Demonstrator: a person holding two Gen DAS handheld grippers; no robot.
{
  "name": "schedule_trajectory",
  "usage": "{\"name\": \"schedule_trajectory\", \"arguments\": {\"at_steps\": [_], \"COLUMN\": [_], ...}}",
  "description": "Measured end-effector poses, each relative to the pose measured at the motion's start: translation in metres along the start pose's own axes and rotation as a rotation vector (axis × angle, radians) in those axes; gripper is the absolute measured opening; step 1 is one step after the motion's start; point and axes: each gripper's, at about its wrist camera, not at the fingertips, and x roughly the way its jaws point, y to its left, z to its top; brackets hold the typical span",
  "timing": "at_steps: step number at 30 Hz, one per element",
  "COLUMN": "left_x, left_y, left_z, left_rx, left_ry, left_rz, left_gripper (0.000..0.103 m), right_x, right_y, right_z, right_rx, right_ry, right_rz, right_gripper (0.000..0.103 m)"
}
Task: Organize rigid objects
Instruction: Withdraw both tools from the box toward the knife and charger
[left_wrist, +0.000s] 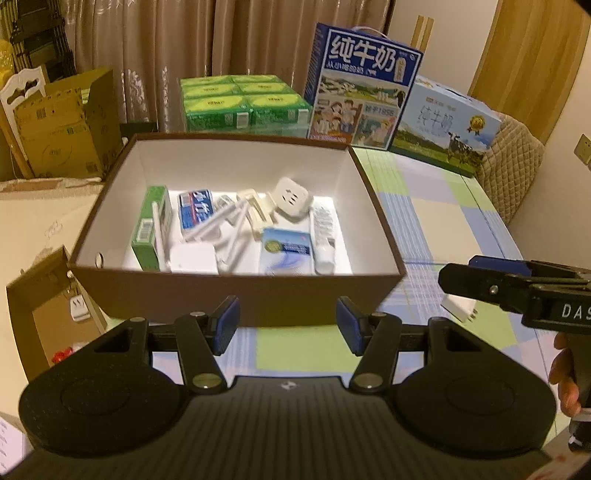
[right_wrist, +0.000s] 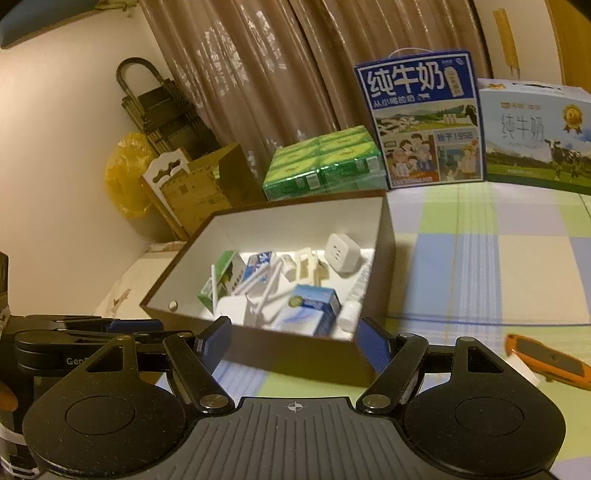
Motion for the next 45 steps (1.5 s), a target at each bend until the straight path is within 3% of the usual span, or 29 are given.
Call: {"name": "schedule_trajectory", "arguments": {"at_steps": [13,29,45], "left_x": [0.003,0.016,0.069], "left_y": [-0.052,-0.106,-0.186], "left_z": [-0.036,-0.052,-0.055], "left_rx": [-0.011,0.017,0.138], "left_ry": [0.083,0.119,0.176], "left_rz": [-0.032,-0.049,-0.127], "left_gripper": [0.054,0.054,0.054], "right_x": [-0.036,-0.068,-0.097], "right_y": [-0.036,-0.082,-0.154], "right_z": [-0.030,-0.049,-0.071], "right_rx": [-0.017,0.019,0.071], "right_ry": [0.077,0.120,0.144], "right_rz": [-0.006,-0.033,-0.201], "right_gripper": [0.072,0.072,0.072]}}
